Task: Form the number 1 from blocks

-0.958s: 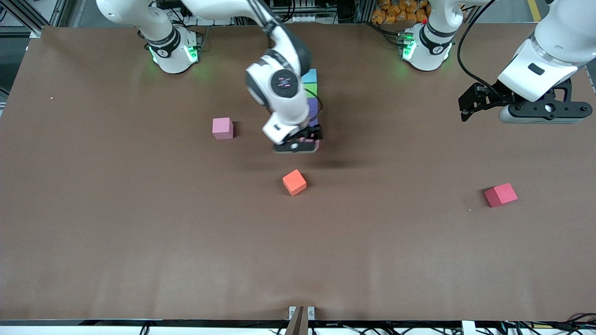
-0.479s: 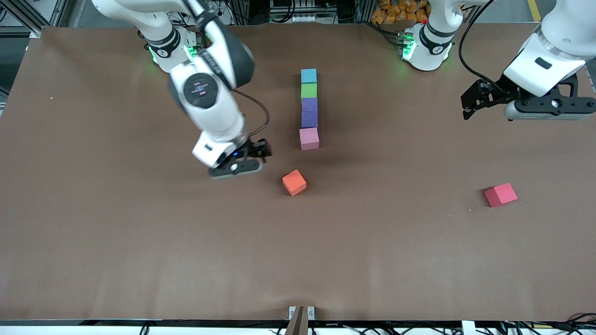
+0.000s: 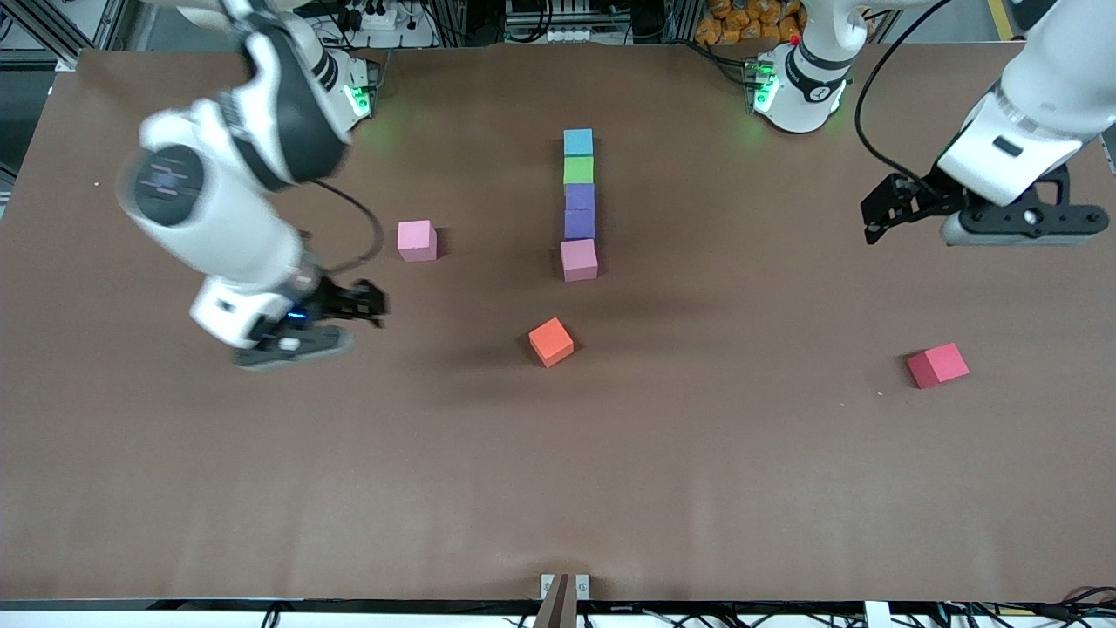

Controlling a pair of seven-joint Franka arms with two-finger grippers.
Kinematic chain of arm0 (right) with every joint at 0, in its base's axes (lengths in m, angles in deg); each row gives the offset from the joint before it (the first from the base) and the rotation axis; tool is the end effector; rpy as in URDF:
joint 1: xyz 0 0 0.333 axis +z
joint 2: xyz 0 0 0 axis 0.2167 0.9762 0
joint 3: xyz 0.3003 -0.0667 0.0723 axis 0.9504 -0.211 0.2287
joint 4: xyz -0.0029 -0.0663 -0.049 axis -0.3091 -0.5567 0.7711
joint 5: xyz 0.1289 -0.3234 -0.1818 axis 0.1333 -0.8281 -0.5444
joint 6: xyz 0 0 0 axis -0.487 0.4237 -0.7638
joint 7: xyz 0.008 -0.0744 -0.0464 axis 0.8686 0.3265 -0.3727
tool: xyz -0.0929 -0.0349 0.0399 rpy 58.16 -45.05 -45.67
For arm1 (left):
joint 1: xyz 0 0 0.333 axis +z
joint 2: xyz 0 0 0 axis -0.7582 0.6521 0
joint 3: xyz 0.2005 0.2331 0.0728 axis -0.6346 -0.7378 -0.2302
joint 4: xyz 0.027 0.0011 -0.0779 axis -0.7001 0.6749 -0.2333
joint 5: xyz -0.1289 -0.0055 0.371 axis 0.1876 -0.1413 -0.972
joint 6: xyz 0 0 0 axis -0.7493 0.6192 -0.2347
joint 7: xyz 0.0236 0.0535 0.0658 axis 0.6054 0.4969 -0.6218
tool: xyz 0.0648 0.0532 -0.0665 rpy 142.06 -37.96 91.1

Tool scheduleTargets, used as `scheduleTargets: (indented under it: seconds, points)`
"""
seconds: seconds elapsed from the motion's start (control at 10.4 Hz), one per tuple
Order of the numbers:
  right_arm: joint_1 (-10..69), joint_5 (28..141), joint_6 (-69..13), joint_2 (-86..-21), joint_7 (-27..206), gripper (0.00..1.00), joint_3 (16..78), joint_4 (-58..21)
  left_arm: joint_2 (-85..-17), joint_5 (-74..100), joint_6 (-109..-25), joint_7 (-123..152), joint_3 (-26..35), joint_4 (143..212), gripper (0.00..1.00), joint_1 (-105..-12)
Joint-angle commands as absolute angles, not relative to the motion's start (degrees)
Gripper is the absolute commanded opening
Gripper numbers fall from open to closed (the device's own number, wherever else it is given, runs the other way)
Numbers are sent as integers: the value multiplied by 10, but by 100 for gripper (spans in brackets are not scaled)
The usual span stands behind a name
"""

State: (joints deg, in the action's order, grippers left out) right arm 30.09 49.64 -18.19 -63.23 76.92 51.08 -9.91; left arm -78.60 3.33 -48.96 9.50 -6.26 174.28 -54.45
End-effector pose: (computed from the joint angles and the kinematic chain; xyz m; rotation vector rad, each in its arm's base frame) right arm 0.6121 0.1830 0.5095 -3.0966 -0.2280 -0.0480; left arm 0.5431 -0.1227 0.6037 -3.1341 0.0429 -0.1173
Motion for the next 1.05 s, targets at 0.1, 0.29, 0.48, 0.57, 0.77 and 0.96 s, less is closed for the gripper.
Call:
scheduleTargets:
  seconds: [0.1, 0.29, 0.48, 0.57, 0.77, 0.96]
  points:
    - [211, 496, -96, -706, 774, 100, 524, -112, -799, 40, -493, 104, -60, 1750, 100, -526]
    - [172, 496, -66, -740, 776, 100, 530, -112, -797, 38, -493, 105, -60, 1737, 100, -528]
    - [141, 495, -33, -776, 824, 100, 530, -117, -796, 38, -487, 105, -61, 1722, 100, -528]
    - [131, 494, -18, -789, 865, 100, 527, -117, -787, 37, -478, 105, -61, 1709, 100, -526]
    - [123, 487, 5, -812, 873, 100, 520, -116, -759, 28, -460, 106, -60, 1670, 100, -517]
    - [125, 485, 14, -813, 872, 100, 503, -111, -750, 28, -455, 107, -57, 1654, 100, -511]
